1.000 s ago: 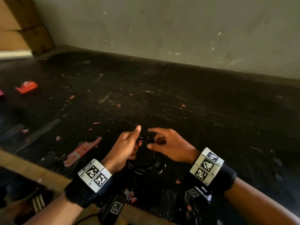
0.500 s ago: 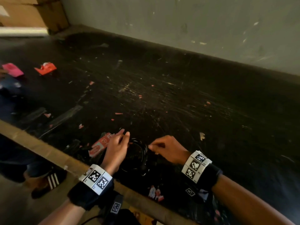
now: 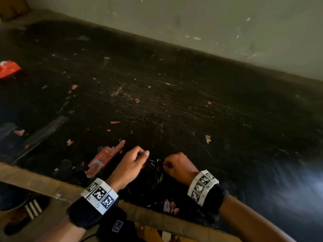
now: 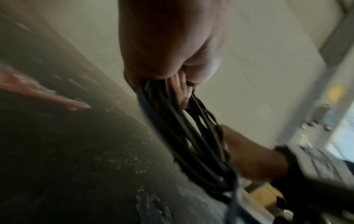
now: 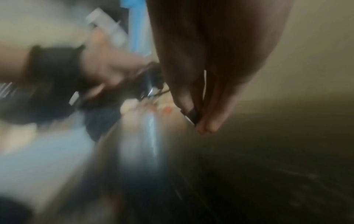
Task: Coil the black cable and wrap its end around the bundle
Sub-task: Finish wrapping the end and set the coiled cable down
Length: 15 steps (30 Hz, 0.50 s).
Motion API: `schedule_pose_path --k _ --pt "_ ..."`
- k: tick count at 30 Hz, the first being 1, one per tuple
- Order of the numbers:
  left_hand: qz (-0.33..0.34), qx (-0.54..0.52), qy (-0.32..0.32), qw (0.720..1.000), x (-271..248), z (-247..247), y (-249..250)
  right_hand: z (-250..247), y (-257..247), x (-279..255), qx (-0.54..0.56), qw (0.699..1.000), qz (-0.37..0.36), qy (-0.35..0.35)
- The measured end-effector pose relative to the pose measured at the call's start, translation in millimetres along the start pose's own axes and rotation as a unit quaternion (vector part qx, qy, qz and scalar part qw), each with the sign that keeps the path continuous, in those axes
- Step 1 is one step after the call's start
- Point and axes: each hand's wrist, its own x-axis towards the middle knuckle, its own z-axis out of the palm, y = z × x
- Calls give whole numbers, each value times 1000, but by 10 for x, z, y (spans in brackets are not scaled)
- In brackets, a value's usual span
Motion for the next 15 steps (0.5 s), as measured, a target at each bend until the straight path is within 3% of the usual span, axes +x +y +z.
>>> schedule_pose_path --k 4,7,11,13,15 --pt "60 10 -80 995 96 248 192 -246 -18 -146 76 991 7 113" --pt "98 55 -89 990 187 453 361 -391 11 -333 76 980 -2 184" --pt "207 125 -105 965 272 710 532 -505 175 -641 68 966 21 248" --pt "246 152 -108 951 279 864 598 -528 253 -740 74 954 67 282" --pt "287 180 -93 936 244 1068 688 -587 394 -794 113 925 158 326"
